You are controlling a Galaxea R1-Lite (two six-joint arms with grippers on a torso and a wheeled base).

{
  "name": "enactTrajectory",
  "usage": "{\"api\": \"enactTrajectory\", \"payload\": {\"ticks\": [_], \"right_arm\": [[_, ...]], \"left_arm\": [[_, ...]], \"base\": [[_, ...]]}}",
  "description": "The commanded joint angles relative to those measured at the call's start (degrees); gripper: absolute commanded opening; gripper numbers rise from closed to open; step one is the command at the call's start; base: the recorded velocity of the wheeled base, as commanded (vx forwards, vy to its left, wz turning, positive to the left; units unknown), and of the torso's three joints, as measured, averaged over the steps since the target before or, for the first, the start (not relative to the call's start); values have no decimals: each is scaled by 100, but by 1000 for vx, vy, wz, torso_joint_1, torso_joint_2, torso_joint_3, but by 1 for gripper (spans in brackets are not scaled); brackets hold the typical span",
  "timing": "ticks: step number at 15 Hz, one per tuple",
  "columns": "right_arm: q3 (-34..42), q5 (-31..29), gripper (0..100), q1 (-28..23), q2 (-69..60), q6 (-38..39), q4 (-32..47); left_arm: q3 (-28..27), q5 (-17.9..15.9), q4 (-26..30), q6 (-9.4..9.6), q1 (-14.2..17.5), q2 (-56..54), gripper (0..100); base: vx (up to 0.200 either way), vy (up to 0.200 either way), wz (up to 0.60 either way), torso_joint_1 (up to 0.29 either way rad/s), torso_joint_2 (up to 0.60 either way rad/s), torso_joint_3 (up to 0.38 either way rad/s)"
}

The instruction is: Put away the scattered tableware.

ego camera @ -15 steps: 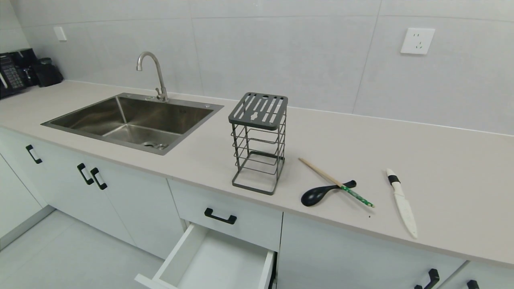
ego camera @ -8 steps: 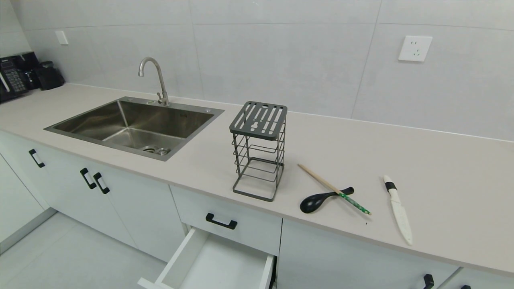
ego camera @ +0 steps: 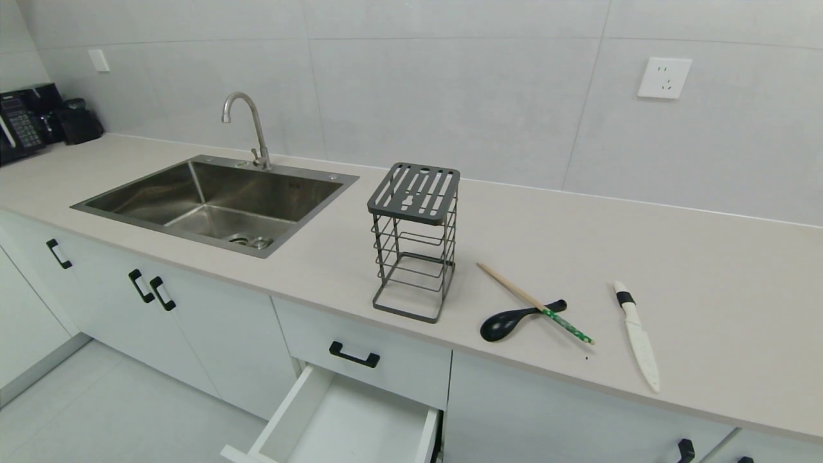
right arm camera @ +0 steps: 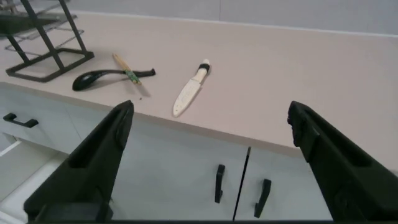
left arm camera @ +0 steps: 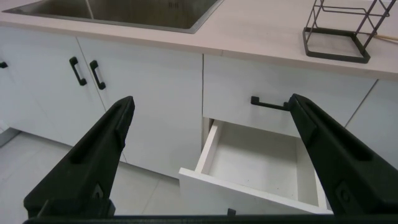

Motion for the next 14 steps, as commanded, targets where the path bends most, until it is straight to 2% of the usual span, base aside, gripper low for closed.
{"api": "enactTrajectory", "payload": {"ticks": [1, 3, 4, 7, 10, 12, 14], "right_arm": [[-936, 351, 100, 9, 710, -77, -624], [-2175, 1019, 100, 105, 2028, -270, -931], [-2535, 1327, 100, 167, 2520, -393, -940], [-2474, 2065, 100, 360, 3742, -481, -738], [-2544, 2127, 100, 756, 4797, -464, -668], [-2641, 2039, 100, 1573, 5588, -481, -668], [-2843, 1767, 100, 1951, 6265, -481, -668]], "left_arm": [[0, 1, -1, -1, 0, 7, 100], [0, 1, -1, -1, 0, 7, 100], [0, 1, -1, -1, 0, 7, 100], [0, 1, -1, -1, 0, 7, 100], [0, 1, -1, -1, 0, 7, 100], [0, 1, -1, -1, 0, 7, 100], [0, 1, -1, -1, 0, 7, 100]], "base": [[0, 0, 0, 0, 0, 0], [0, 0, 0, 0, 0, 0], [0, 0, 0, 0, 0, 0], [0, 0, 0, 0, 0, 0], [0, 0, 0, 0, 0, 0], [0, 0, 0, 0, 0, 0], [0, 0, 0, 0, 0, 0]]}}
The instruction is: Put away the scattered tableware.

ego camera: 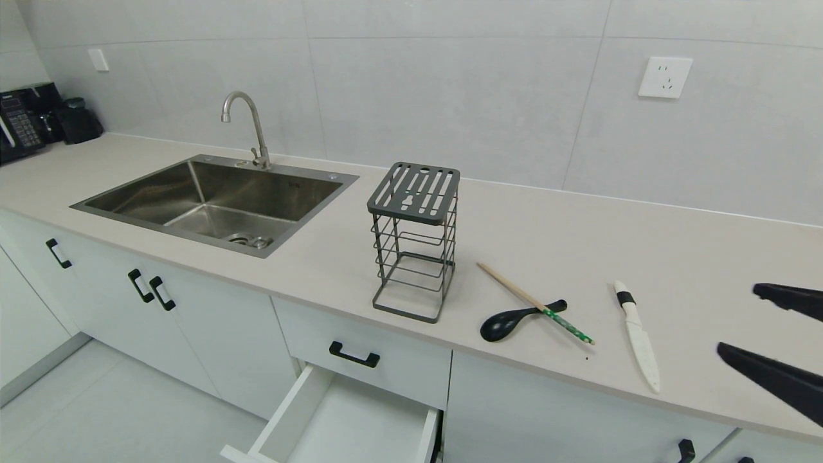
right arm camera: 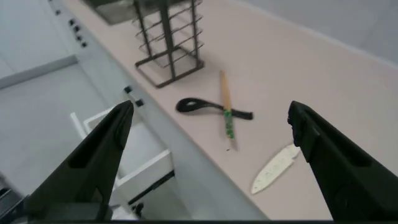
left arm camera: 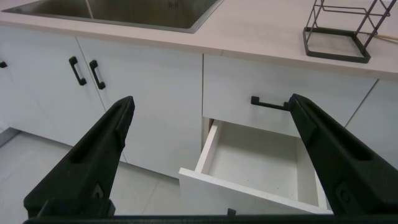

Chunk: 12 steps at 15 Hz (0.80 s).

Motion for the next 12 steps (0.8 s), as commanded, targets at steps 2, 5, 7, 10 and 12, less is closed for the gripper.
{"api": "enactTrajectory", "payload": {"ticks": [2, 5, 7, 10, 12], "right_arm": [[-467, -386, 100, 719, 1684, 9, 18], [-608, -623, 100, 737, 2440, 18, 9], [-669, -825, 100, 675, 2862, 361, -26], [-652, -1414, 100, 658, 3556, 1011, -281], [-599, -1485, 100, 605, 3917, 1011, -747]], "left_arm": [[0, 1, -1, -1, 0, 7, 100], [0, 1, -1, -1, 0, 7, 100], [0, 1, -1, -1, 0, 7, 100], [0, 1, -1, -1, 0, 7, 100], [0, 1, -1, -1, 0, 7, 100]], "base": [[0, 0, 0, 0, 0, 0], [0, 0, 0, 0, 0, 0], [0, 0, 0, 0, 0, 0], [0, 0, 0, 0, 0, 0], [0, 0, 0, 0, 0, 0]]}}
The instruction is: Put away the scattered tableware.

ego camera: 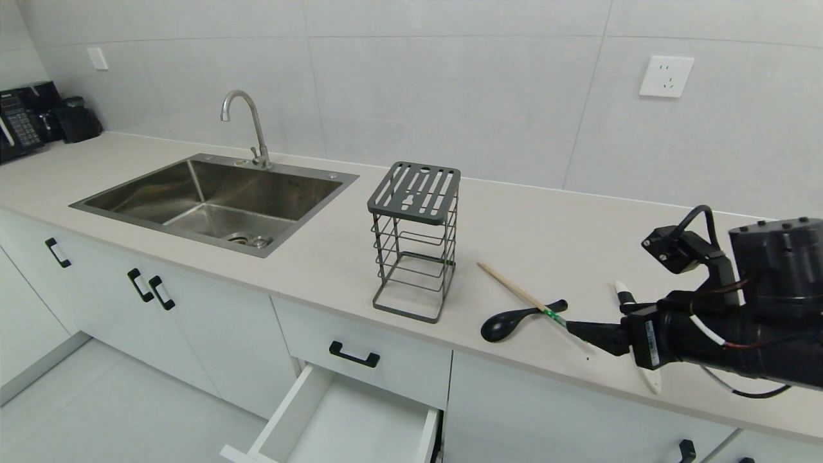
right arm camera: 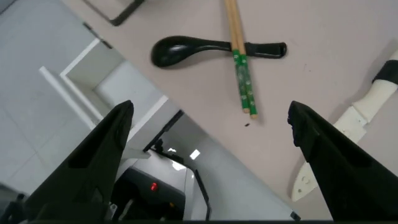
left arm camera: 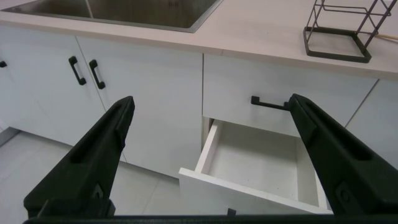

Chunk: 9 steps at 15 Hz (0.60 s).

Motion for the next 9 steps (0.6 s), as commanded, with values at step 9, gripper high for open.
{"api": "enactTrajectory", "payload": {"ticks": [9], "right_arm": [[80, -19, 100, -204, 1818, -266, -1030]], "left_arm": [[0, 1, -1, 2, 0, 7, 100]], "base": [[0, 0, 0, 0, 0, 0]]}}
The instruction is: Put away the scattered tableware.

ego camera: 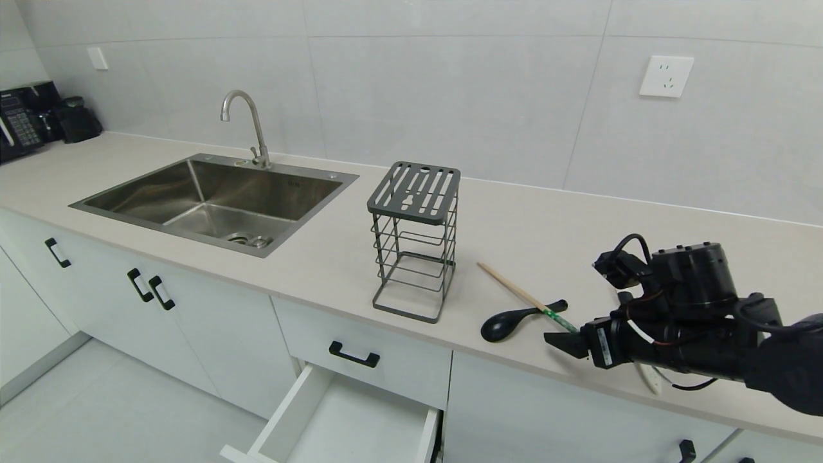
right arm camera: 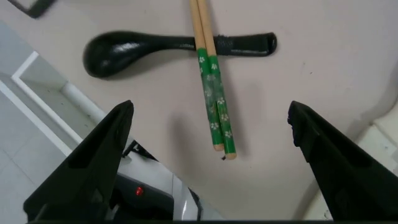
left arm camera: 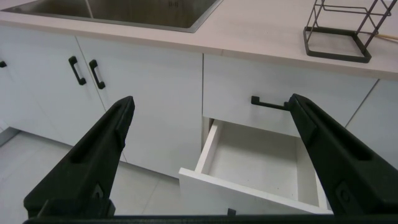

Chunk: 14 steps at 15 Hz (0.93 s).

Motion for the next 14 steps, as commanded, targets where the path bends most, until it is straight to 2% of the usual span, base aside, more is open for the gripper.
{"api": "enactTrajectory", "payload": {"ticks": [1, 10, 13, 14], "right_arm": [[-48, 14, 100, 14, 361, -29, -12], [-154, 14, 100, 102, 458, -108, -399], [-180, -205, 100, 146, 502, -108, -399], [-171, -214, 0, 181, 510, -108, -399]], "left_arm": [[0, 1, -1, -1, 0, 7, 100], [0, 1, -1, -1, 0, 7, 100], [0, 1, -1, -1, 0, 7, 100], [0, 1, -1, -1, 0, 7, 100]], "base": [[0, 0, 0, 0, 0, 0], [0, 0, 0, 0, 0, 0], [0, 0, 0, 0, 0, 0], [0, 0, 0, 0, 0, 0]]}}
